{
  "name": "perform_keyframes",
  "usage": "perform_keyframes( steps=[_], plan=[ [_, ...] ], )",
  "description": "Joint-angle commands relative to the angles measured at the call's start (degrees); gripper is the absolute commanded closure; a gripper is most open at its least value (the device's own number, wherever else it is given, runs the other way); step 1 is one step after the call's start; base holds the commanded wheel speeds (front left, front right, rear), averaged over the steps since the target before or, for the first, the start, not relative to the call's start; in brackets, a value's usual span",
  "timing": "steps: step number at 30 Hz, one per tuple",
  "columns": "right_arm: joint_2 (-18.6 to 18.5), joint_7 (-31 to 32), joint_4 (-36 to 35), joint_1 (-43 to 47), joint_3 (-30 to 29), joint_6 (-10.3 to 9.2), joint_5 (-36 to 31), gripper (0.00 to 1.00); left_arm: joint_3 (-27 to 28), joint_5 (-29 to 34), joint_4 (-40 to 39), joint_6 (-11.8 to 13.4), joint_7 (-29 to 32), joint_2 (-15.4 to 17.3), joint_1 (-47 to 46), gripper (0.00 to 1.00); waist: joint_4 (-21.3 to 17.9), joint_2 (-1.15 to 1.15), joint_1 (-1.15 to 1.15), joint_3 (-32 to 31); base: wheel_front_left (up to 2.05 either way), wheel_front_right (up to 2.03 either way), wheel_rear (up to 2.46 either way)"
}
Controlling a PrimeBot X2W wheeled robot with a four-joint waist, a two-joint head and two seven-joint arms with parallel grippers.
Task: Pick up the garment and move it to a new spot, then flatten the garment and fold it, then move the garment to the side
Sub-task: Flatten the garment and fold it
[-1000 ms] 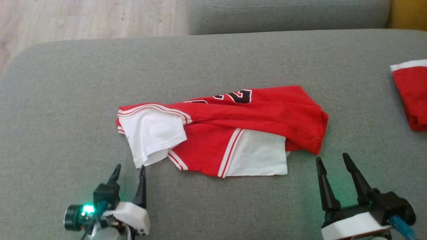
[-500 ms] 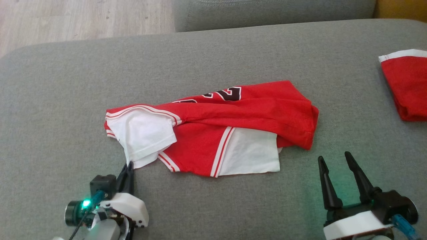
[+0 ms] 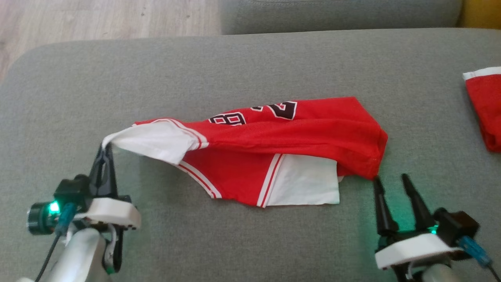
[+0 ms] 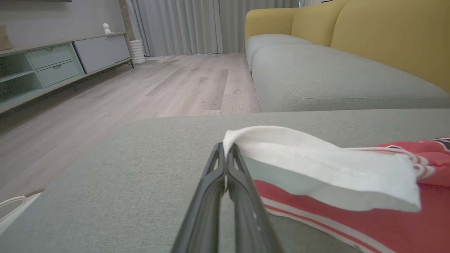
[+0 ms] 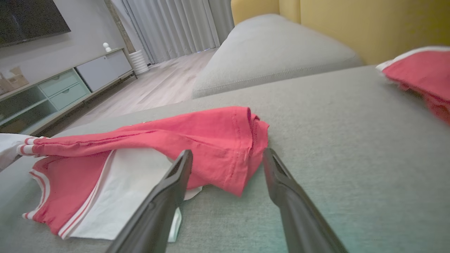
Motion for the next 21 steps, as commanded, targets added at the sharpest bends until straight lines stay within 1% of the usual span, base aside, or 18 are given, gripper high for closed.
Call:
perform_keyframes(
  steps=[1, 5, 6, 7, 9, 12, 15, 21],
  plan=[
    [-1.9, -0.6, 1.0, -3.0, 3.4, 0.21, 3.5, 0.0, 3.2, 0.7, -2.7, 0.4, -0.3, 2.5, -0.6, 1.0, 0.4, 0.0, 0.0, 0.1, 0.0, 0.0, 0.0],
    [-5.1, -0.3, 6.4, -6.8, 8.8, 0.21, 11.4, 0.0, 4.0, 1.3, -3.8, 0.2, -0.3, 3.4, -0.9, 1.0, 0.9, 0.0, 0.0, 0.3, 0.0, 0.0, 0.0],
    [-6.0, -0.1, 7.0, -7.7, 10.2, 0.21, 13.3, 0.0, 4.1, 1.4, -3.8, 0.2, -0.3, 3.4, -1.0, 1.0, 0.9, 0.0, 0.0, 0.4, 0.0, 0.0, 0.0],
    [-6.0, -0.1, 7.0, -7.7, 10.2, 0.21, 13.3, 0.0, 4.1, 1.4, -3.8, 0.2, -0.3, 3.4, -1.0, 1.0, 0.9, 0.0, 0.0, 0.4, 0.0, 0.0, 0.0],
    [-7.6, 0.4, 7.9, -9.4, 12.5, 0.21, 17.7, 0.0, 4.2, 1.5, -3.6, -0.1, -0.3, 3.5, -1.5, 1.0, 1.0, 0.0, 0.0, 0.6, 0.0, 0.0, 0.0],
    [-10.2, 1.8, 7.9, -11.6, 15.9, 0.21, 24.7, 0.0, 4.3, 1.7, -3.5, -0.4, -0.3, 3.3, -2.0, 1.0, 1.1, 0.0, 0.0, 0.9, 0.0, 0.0, 0.0],
    [-12.8, 4.7, 7.4, -13.3, 18.9, 0.21, 31.8, 0.0, 4.3, 1.8, -3.2, -0.7, -0.3, 3.1, -2.5, 1.0, 1.3, 0.0, 0.0, 1.2, 0.0, 0.0, 0.0],
    [-16.9, 9.9, 5.7, -14.9, 22.2, 0.21, 45.0, 0.0, 4.0, 2.4, -2.7, -1.3, -0.3, 2.4, -3.7, 1.0, 2.1, 0.0, 0.0, 1.8, 0.0, 0.0, 0.0]
  ],
)
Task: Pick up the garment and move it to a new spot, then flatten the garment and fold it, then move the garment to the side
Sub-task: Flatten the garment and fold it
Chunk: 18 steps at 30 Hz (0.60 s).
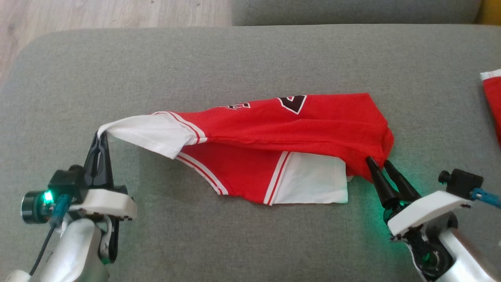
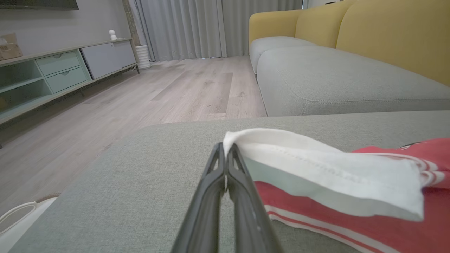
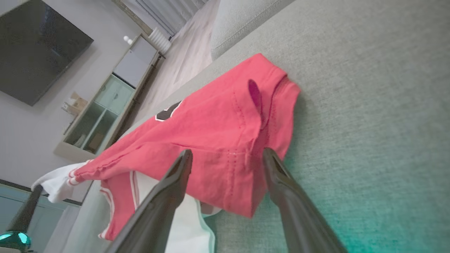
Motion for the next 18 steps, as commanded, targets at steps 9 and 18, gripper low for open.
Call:
perform_keyframes(
  steps=[9, 18],
  plan=[
    [-4.2, 1.5, -4.8, -2.4, 3.7, 0.21, 12.4, 0.0, 2.4, 1.0, -0.3, -0.8, -0.3, 0.9, -4.0, 1.0, 0.9, 0.0, -0.01, 0.5, 0.0, 0.0, 0.0],
    [-6.3, -1.1, -4.6, -3.1, 6.6, 0.21, 15.3, 0.5, 3.1, 1.8, 0.3, -1.3, -0.3, 0.7, -4.0, 1.0, 1.0, 0.0, -0.01, 0.2, 0.0, 0.0, 0.0]
  ],
)
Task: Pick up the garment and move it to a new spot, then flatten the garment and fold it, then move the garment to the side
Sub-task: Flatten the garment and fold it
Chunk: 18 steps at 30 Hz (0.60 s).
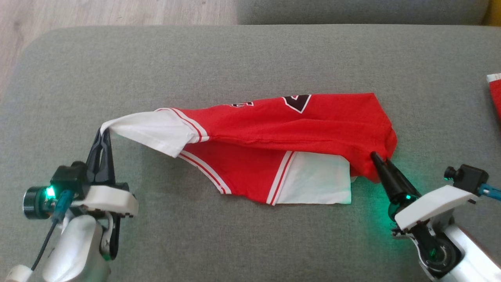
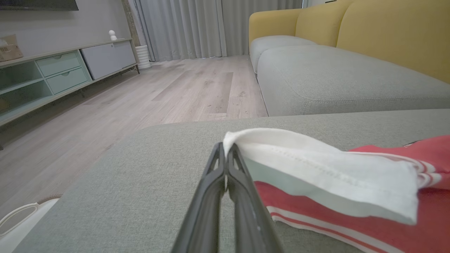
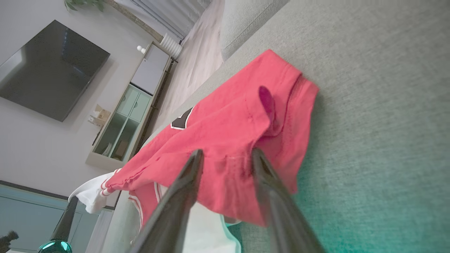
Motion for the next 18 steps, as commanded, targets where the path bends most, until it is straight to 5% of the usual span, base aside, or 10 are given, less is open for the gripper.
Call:
perform_keyframes(
  steps=[1, 3, 13, 18],
  plan=[
    [-1.6, -1.0, -1.5, -1.4, 0.8, 0.22, 0.5, 0.65, 2.6, 0.5, -1.1, -0.1, -0.3, 1.5, -2.6, 1.0, -0.1, 0.0, 0.0, -0.1, 0.0, 0.0, 0.0],
    [-2.0, -1.7, -1.4, -1.7, 1.5, 0.22, 0.7, 0.98, 2.8, 0.6, -0.9, -0.3, -0.3, 1.5, -2.7, 1.0, -0.2, 0.0, 0.0, -0.2, 0.0, 0.0, 0.0],
    [-4.4, -6.3, -1.8, -3.8, 4.4, 0.22, -0.4, 1.0, 4.3, 1.6, -4.2, -1.4, -0.3, 1.2, -2.7, 1.0, -1.5, 0.0, 0.0, -0.7, 0.0, 0.0, 0.0],
    [-12.2, -8.5, -7.4, -7.5, 2.4, 0.22, -2.9, 1.0, 7.0, -0.3, -13.2, -5.4, -0.3, 0.9, -5.2, 1.0, -4.0, 0.0, 0.0, -1.1, 0.0, 0.0, 0.0]
  ],
)
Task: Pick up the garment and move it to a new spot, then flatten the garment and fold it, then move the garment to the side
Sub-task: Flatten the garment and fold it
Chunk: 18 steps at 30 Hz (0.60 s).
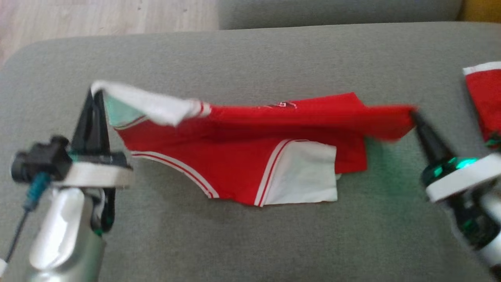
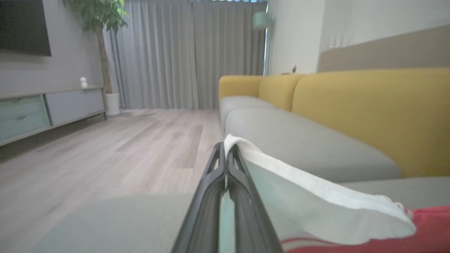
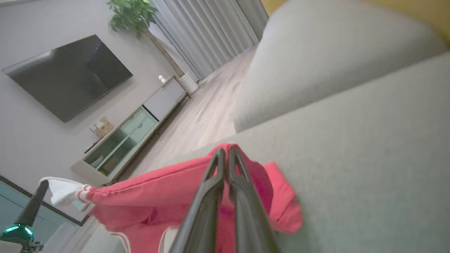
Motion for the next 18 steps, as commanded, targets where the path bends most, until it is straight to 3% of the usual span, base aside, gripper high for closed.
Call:
perform_keyframes(
  steps=[1, 9, 18],
  plan=[
    [-4.0, -1.2, -3.0, -2.5, -1.3, 0.22, -1.1, 1.0, 3.1, -0.6, -3.9, -0.9, -0.3, 1.8, -4.8, 1.0, -1.1, 0.0, 0.0, -0.5, 0.0, 0.0, 0.0],
    [-14.9, 1.9, -10.6, -10.5, -5.6, 0.22, -4.7, 1.0, 2.9, -3.9, -11.5, -4.6, 3.7, 4.3, -13.6, 1.0, -3.5, 0.0, 0.0, -4.5, 0.0, 0.0, 0.0],
    [-20.0, 6.1, -16.2, -17.7, -9.3, 0.22, -7.1, 1.0, 1.7, -6.2, -17.5, -5.8, 10.7, 8.1, -21.7, 1.0, -4.3, 0.0, 0.0, -10.5, 0.0, 0.0, 0.0]
  ],
)
